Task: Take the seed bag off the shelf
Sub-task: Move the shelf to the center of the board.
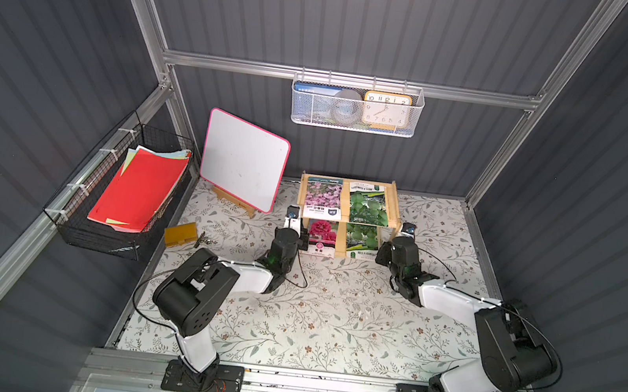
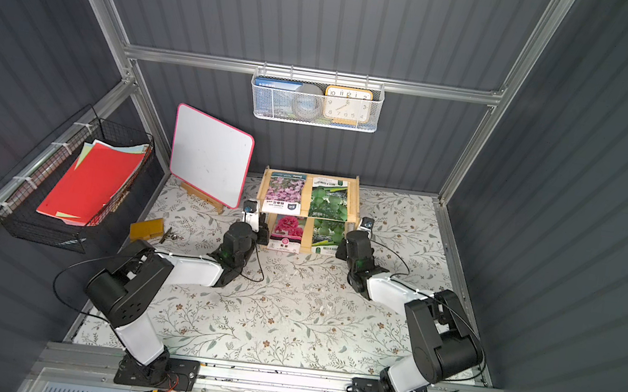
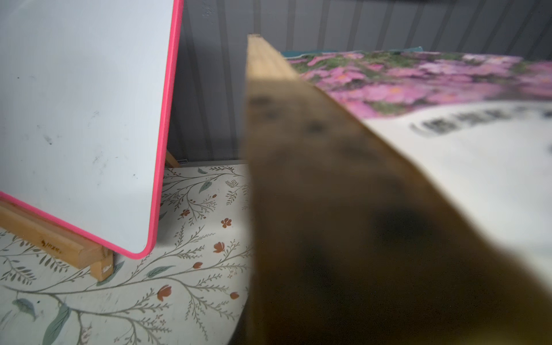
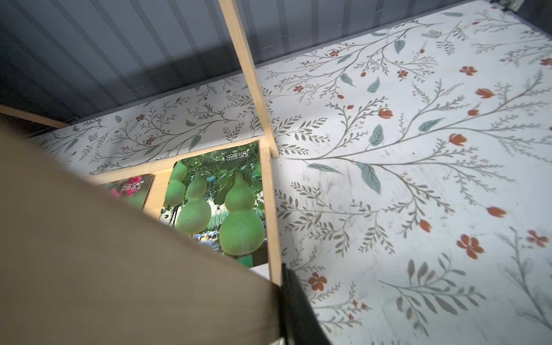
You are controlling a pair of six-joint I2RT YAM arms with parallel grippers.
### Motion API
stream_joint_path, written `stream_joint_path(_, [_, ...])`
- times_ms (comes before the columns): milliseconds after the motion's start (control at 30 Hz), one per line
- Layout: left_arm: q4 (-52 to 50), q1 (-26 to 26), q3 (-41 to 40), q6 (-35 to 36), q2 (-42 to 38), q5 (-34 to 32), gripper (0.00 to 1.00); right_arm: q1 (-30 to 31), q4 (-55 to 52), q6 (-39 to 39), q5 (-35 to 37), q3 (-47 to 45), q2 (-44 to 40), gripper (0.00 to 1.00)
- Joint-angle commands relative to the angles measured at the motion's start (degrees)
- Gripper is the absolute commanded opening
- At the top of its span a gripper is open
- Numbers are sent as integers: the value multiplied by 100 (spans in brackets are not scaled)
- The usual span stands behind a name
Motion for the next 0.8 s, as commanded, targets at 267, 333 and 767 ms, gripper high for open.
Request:
stream_joint_path(267, [-668,-622,-777,-1239,-520,374,0,455,-336,436,-279,-724,85,0])
stream_joint_path(333, [-752,-686,-808,-1275,-554,296,0,461,-327,500,-216,-819,21,0])
stream_joint_path(767, [-969,-714,-763,-1316,-554,-136,19,472,-317,615,-136,-983,-97,0])
